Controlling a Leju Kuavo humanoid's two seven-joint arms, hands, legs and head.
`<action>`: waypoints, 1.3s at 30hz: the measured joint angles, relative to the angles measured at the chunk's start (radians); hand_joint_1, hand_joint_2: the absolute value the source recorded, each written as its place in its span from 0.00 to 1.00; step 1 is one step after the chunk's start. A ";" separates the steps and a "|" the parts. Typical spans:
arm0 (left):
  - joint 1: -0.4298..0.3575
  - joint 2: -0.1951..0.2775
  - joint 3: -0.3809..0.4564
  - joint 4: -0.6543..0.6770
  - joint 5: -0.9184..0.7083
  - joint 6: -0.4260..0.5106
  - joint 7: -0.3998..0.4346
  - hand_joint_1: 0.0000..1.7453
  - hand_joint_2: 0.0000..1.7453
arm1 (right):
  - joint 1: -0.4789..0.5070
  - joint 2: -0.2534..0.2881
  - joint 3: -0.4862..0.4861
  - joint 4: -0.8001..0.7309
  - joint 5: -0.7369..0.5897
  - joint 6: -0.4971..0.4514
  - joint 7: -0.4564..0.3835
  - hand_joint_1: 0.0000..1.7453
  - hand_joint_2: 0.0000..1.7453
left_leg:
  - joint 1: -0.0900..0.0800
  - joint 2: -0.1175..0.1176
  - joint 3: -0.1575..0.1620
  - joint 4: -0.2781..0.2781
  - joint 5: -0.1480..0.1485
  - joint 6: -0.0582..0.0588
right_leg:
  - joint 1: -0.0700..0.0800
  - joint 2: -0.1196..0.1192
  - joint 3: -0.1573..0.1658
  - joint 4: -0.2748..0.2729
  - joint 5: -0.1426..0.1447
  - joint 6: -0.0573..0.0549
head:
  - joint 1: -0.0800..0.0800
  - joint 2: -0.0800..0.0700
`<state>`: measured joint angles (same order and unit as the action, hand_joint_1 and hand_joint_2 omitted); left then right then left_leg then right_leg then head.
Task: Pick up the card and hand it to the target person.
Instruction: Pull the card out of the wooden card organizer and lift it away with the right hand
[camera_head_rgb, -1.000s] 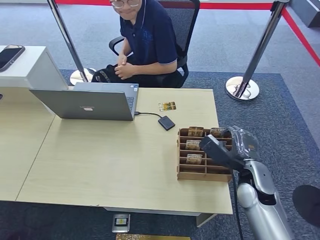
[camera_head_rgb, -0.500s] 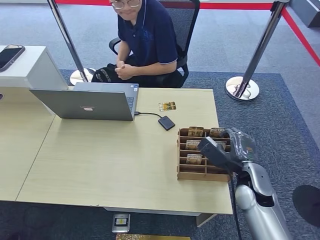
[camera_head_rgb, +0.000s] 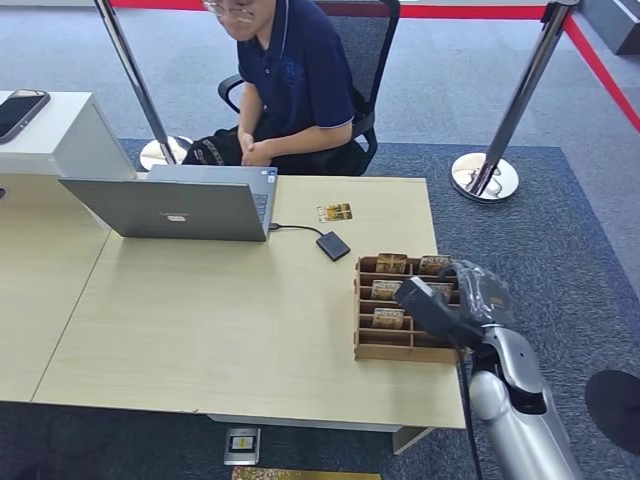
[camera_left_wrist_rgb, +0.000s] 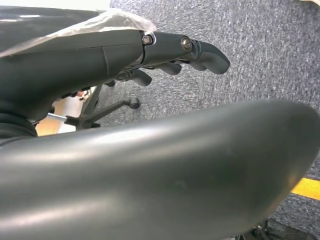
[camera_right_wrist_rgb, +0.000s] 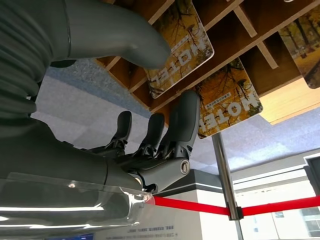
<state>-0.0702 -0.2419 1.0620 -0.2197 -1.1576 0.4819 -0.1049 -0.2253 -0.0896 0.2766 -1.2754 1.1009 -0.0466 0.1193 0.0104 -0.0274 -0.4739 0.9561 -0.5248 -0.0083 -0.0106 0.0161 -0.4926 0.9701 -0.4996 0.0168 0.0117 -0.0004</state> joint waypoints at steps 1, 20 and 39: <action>0.000 0.000 0.000 0.000 -0.001 -0.001 0.000 0.00 0.00 | 0.000 0.000 0.000 0.001 0.000 0.000 0.000 0.48 1.00 | 0.000 0.000 0.000 0.000 0.000 0.000 | 0.000 0.000 0.000 0.000 0.000 0.000 | 0.000 0.000; 0.000 0.002 -0.001 0.000 -0.015 -0.009 -0.002 0.00 0.00 | 0.000 0.001 0.000 0.024 -0.002 -0.001 -0.001 0.50 1.00 | 0.000 0.000 0.000 0.000 0.000 0.000 | 0.000 0.000 0.000 0.000 0.000 0.000 | 0.000 0.000; 0.000 0.006 -0.001 0.000 -0.018 -0.012 -0.010 0.00 0.00 | 0.003 0.007 0.009 0.025 -0.001 -0.006 -0.004 0.62 1.00 | 0.000 0.000 0.000 0.000 0.000 0.000 | 0.000 0.000 0.000 0.000 0.000 0.000 | 0.000 0.000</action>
<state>-0.0704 -0.2358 1.0609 -0.2197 -1.1758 0.4694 -0.1149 -0.2222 -0.0828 0.2857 -1.2502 1.0998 -0.0523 0.1155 0.0104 -0.0273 -0.4734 0.9561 -0.5248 -0.0083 -0.0106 0.0161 -0.4924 0.9701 -0.4996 0.0167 0.0118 -0.0003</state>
